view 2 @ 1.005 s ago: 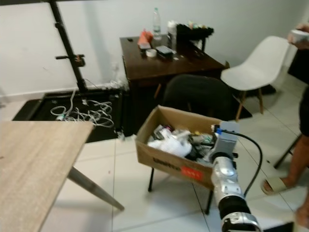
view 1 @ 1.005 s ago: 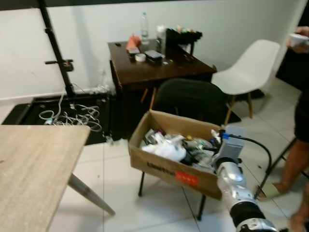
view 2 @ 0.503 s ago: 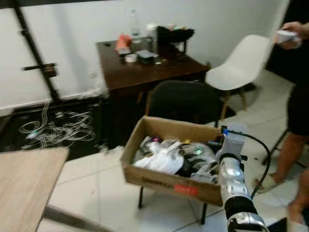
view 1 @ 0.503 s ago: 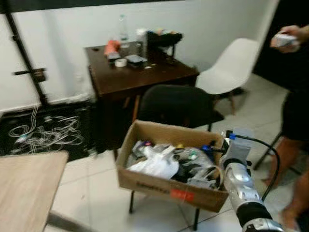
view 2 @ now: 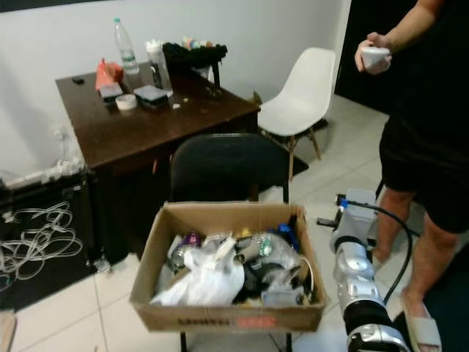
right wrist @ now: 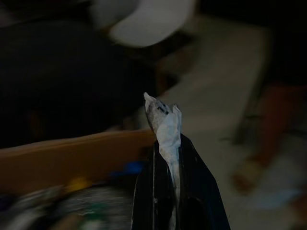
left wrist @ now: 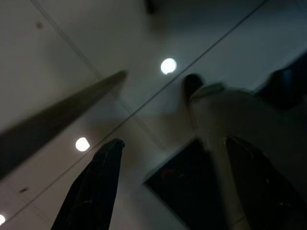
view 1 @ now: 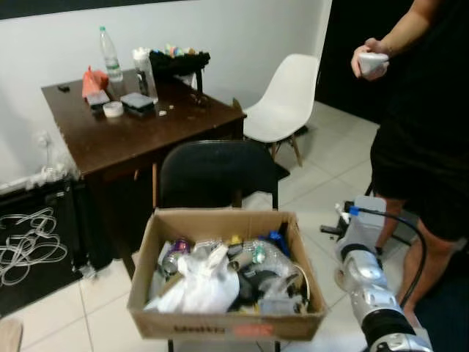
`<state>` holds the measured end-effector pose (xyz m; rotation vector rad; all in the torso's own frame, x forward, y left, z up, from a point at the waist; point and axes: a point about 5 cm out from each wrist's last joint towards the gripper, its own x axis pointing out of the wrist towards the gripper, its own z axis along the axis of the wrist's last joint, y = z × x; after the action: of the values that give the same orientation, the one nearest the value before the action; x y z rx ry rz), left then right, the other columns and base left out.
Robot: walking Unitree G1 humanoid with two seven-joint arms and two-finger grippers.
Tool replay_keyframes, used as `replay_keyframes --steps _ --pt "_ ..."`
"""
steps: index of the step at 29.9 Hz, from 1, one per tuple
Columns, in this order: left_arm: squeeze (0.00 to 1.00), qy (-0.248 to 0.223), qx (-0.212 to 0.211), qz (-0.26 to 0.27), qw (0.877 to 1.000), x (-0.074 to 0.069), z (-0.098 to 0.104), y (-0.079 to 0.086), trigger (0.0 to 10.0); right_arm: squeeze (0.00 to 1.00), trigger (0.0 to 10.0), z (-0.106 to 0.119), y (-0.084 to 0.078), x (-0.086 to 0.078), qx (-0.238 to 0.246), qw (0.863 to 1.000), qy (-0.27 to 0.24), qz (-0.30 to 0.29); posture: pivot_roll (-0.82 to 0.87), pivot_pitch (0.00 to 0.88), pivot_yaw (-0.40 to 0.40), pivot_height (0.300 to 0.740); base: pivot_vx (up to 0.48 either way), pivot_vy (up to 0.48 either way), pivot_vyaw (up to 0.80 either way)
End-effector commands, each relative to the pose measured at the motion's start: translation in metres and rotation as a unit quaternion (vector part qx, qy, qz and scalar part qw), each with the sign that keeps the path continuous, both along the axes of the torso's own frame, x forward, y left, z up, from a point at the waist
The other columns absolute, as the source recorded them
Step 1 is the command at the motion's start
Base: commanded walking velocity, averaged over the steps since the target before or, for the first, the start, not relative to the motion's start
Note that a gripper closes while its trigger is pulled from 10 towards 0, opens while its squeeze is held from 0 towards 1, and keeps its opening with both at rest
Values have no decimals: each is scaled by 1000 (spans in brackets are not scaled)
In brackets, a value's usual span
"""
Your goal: Picking trash to rubbish bin
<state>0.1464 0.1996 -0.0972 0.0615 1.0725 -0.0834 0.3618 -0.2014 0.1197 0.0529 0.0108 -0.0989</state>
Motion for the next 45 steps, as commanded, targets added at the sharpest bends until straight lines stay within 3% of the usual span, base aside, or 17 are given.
replay_keyframes --steps 1,3,7,8,9,29,33,34,35,36,39,40,41,42,43,45 --pt "0 17 9 -1 1000 -7 -3 3 10000 0 10000 -8 7 -4 0 1000 9 27 -150 97 84 740 0 0 0" --pt "0 17 9 -1 1000 -8 -3 3 10000 0 10000 -10 10 -5 5 999 9 34 -150 97 84 740 0 0 0" --pt "0 19 10 0 1000 -9 -3 4 10000 0 10000 -13 36 -6 40 992 11 118 -151 99 86 740 0 0 0" --pt "0 19 10 0 1000 -9 -3 4 10000 663 10000 -14 38 -7 45 991 12 126 -151 99 86 740 0 0 0" --pt "0 19 10 0 1000 -10 -3 4 10000 1000 10000 -15 40 -8 44 990 13 137 -151 99 86 740 0 0 0" --pt "0 22 12 1 1000 -12 -4 6 10000 1000 10000 -22 20 -12 58 994 18 94 -154 100 90 740 0 0 0" --pt "0 22 12 1 1000 -12 -4 5 10000 1000 10000 -26 9 -13 54 996 30 61 -153 104 89 740 0 0 0" --pt "0 22 11 3 1000 -13 -4 5 10000 745 10000 -28 -3 -15 49 998 37 31 -152 106 90 740 0 0 0" --pt "0 22 9 6 1000 -13 -4 5 10000 318 10000 -31 -19 -18 38 998 46 -6 -152 106 90 740 0 0 0" --pt "0 22 6 10 1000 -13 -4 4 10000 0 10000 -34 -35 -22 30 997 53 -45 -153 110 90 740 0 0 0" --pt "0 22 4 13 1000 -13 -4 4 10000 0 10000 -35 -45 -25 25 996 58 -68 -153 111 91 740 0 0 0" --pt "0 23 5 15 1000 -14 -5 4 10000 0 10000 -37 -62 -32 22 992 66 -108 -154 113 90 740 0 0 0" --pt "0 30 12 16 999 -17 -5 6 10000 0 10000 -44 -97 -49 16 978 86 -188 -155 115 91 740 0 0 0" --pt "0 30 12 16 999 -17 -5 6 10000 0 10000 -44 -97 -49 16 978 86 -188 -155 115 91 740 0 0 0" --pt "0 42 19 17 999 -20 -7 8 10000 0 10000 -50 -119 -65 5 967 102 -232 -157 120 91 740 0 0 0" --pt "0 47 22 18 998 -23 -7 9 10000 0 10000 -57 -137 -81 14 956 116 -270 -157 120 92 740 -289 0 0"
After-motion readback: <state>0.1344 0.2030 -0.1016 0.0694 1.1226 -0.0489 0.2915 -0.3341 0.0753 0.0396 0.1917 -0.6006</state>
